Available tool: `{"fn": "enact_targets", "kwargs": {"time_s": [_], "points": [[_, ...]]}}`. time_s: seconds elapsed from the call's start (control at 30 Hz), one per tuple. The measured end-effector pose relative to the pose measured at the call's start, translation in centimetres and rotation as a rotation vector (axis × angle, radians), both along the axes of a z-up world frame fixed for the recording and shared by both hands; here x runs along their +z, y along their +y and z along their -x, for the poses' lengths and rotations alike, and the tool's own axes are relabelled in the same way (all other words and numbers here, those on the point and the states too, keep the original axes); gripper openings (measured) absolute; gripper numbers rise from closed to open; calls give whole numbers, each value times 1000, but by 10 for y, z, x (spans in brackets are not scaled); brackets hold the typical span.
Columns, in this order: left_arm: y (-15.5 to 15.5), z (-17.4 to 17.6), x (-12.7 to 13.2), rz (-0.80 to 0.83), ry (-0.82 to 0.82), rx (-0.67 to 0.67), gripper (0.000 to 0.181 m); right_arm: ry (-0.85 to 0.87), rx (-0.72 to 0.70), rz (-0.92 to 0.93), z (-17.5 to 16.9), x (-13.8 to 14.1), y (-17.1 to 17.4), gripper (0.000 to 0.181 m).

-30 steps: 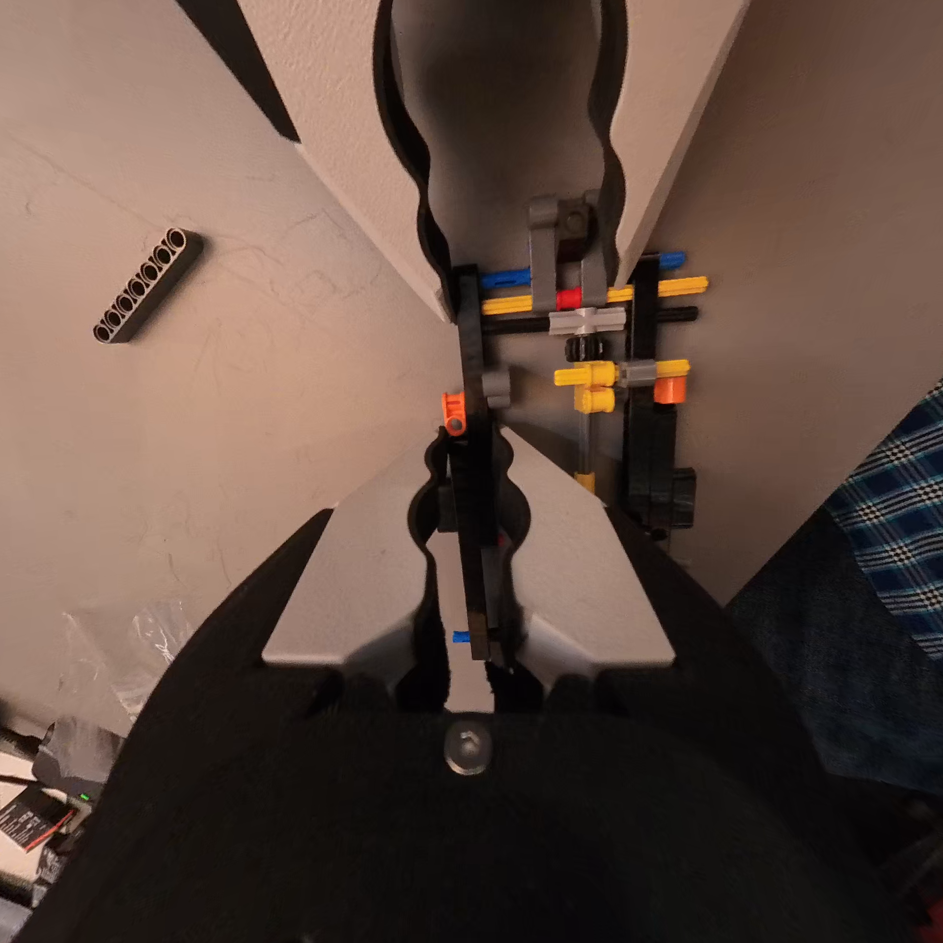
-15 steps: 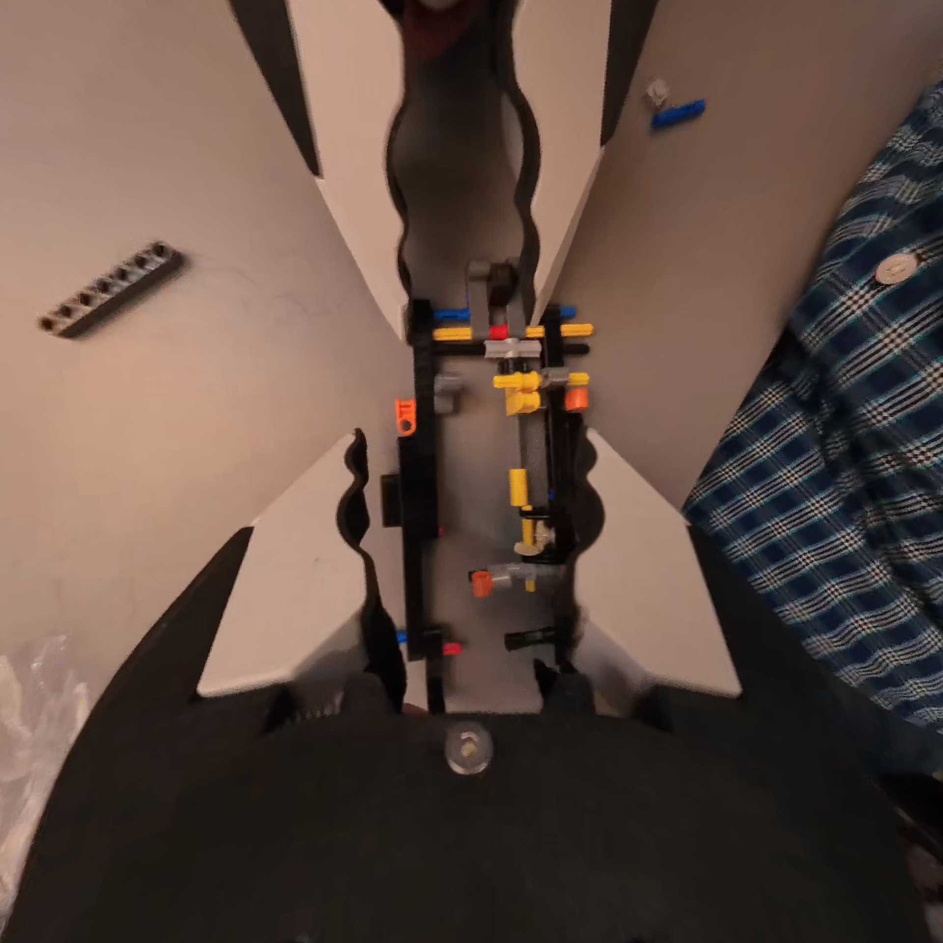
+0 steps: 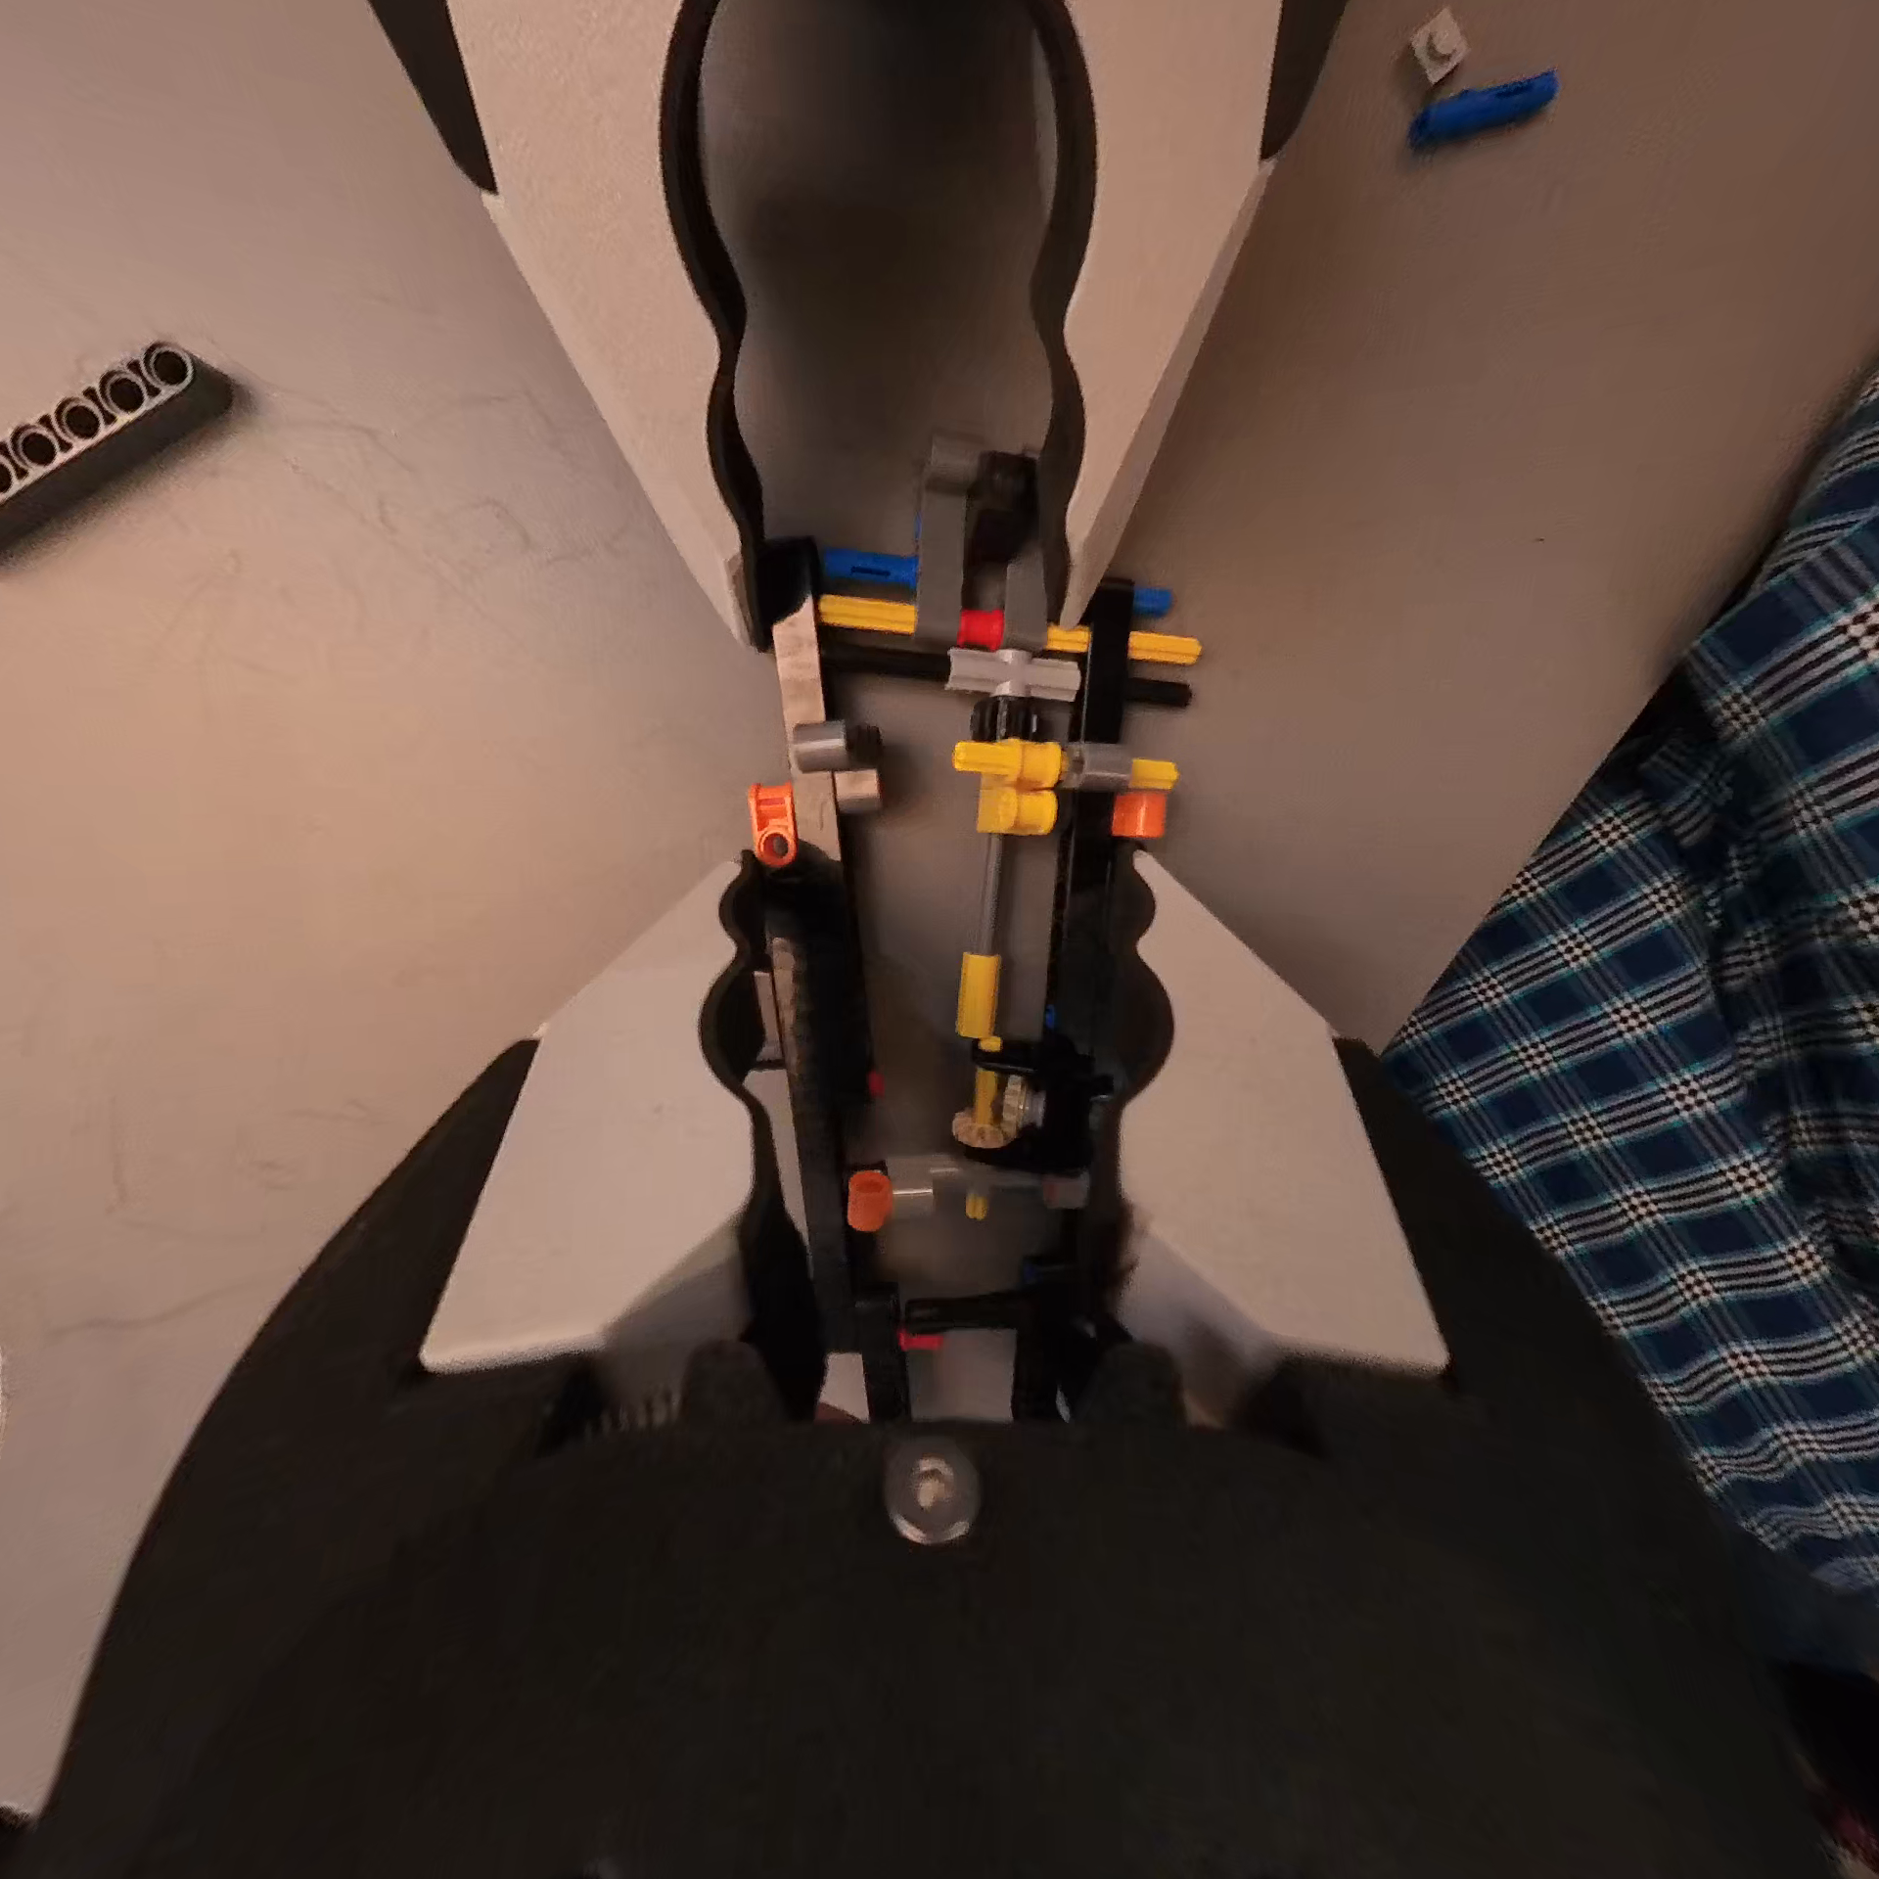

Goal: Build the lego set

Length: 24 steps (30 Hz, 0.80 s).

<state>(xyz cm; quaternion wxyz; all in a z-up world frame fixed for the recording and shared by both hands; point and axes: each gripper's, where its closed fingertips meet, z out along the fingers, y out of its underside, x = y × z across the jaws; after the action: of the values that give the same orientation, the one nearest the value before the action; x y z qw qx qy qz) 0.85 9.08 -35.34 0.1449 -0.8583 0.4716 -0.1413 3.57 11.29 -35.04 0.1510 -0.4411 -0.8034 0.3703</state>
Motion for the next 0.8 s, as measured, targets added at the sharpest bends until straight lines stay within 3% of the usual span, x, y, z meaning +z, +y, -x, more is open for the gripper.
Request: {"fn": "enact_targets", "kwargs": {"time_s": [0.8], "points": [[2,-3,2,-58,-1,17,61,21,6,-12,-1,1,-1,45]]}}
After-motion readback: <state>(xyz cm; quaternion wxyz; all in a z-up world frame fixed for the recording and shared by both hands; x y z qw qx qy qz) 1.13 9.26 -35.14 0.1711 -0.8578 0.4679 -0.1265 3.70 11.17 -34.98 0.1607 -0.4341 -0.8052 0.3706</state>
